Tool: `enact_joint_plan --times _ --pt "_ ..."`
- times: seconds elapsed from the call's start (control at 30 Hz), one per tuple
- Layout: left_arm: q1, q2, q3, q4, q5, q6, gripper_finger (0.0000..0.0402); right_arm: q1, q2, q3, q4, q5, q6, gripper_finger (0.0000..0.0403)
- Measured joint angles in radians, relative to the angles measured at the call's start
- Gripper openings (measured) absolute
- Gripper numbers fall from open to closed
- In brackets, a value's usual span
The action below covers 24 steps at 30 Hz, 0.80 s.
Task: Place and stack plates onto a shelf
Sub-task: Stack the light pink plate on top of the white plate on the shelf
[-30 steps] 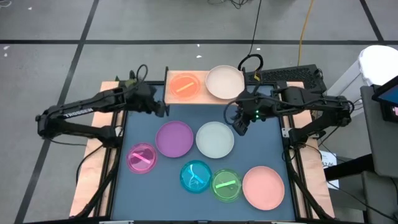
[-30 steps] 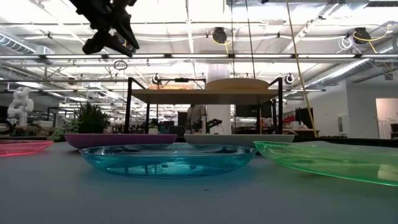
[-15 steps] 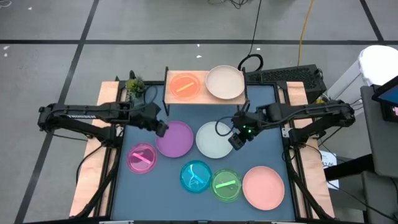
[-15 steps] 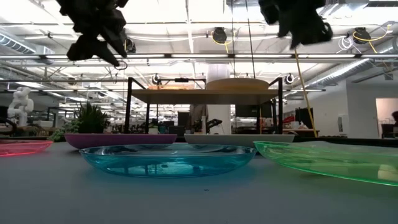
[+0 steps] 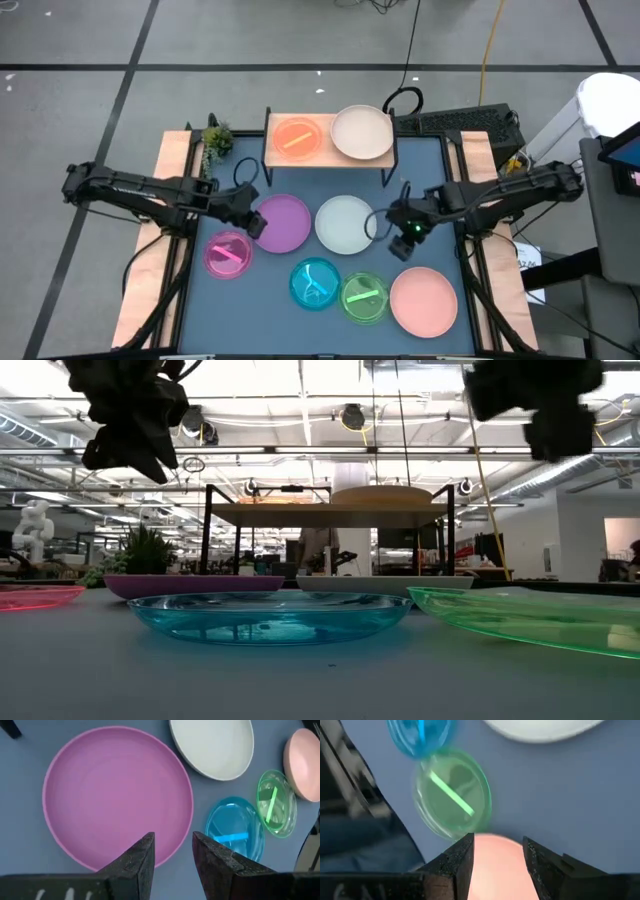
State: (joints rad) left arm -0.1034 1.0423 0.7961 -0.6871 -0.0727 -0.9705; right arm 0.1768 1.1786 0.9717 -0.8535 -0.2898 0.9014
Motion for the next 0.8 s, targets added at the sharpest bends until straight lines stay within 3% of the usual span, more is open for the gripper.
enact_joint_plan --times 0.37,0.6,0.8 --pt "-0.119 0.0 -0.001 0.03 0.001 -0.017 0.0136 0.104 -0.027 -0.168 0.014 -0.062 -0.089 0.0151" --pt "-0.136 0.0 -0.001 0.045 -0.019 -0.019 0.0136 0.163 -0.027 -0.235 0.064 -0.051 -0.211 0.015" --pt "-0.135 0.0 -0.001 0.045 -0.026 0.004 0.0136 0.191 -0.027 -0.304 0.079 -0.049 -0.208 0.0123"
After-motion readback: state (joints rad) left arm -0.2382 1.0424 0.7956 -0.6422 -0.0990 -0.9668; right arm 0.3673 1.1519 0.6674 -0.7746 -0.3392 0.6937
